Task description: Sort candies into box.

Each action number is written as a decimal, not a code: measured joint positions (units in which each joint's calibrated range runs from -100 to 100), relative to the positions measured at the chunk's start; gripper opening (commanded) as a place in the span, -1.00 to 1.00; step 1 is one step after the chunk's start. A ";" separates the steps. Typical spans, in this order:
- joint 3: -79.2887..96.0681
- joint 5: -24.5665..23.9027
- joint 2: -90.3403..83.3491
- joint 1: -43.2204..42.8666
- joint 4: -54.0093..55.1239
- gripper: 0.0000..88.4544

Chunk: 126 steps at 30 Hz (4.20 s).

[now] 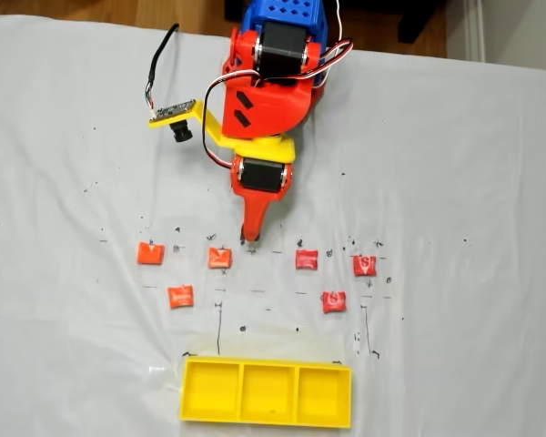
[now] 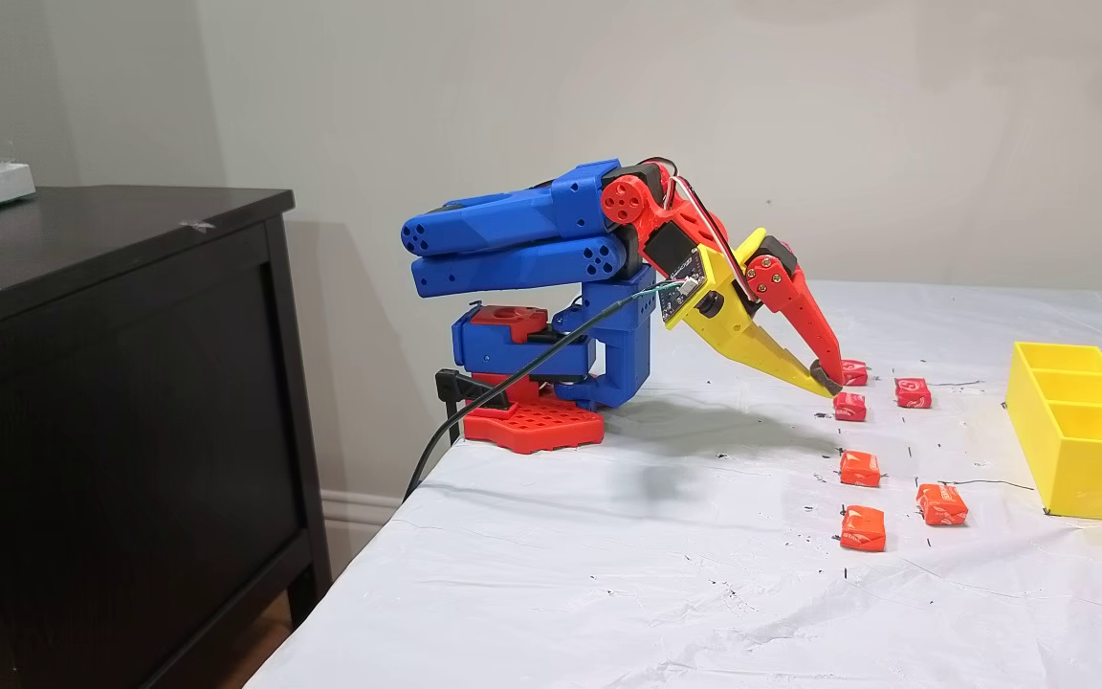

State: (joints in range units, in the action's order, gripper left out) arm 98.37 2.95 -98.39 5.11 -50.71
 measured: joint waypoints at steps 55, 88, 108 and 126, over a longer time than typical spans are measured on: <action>-32.34 -2.59 19.88 -11.08 -18.81 -1.00; -72.37 -10.06 76.90 -30.43 -20.40 -0.85; -72.63 -10.06 85.19 -31.45 -15.00 -0.47; -72.11 -8.99 91.20 -32.38 -11.03 -0.38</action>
State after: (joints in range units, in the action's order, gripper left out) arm 26.26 -6.03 -7.19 -27.27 -61.75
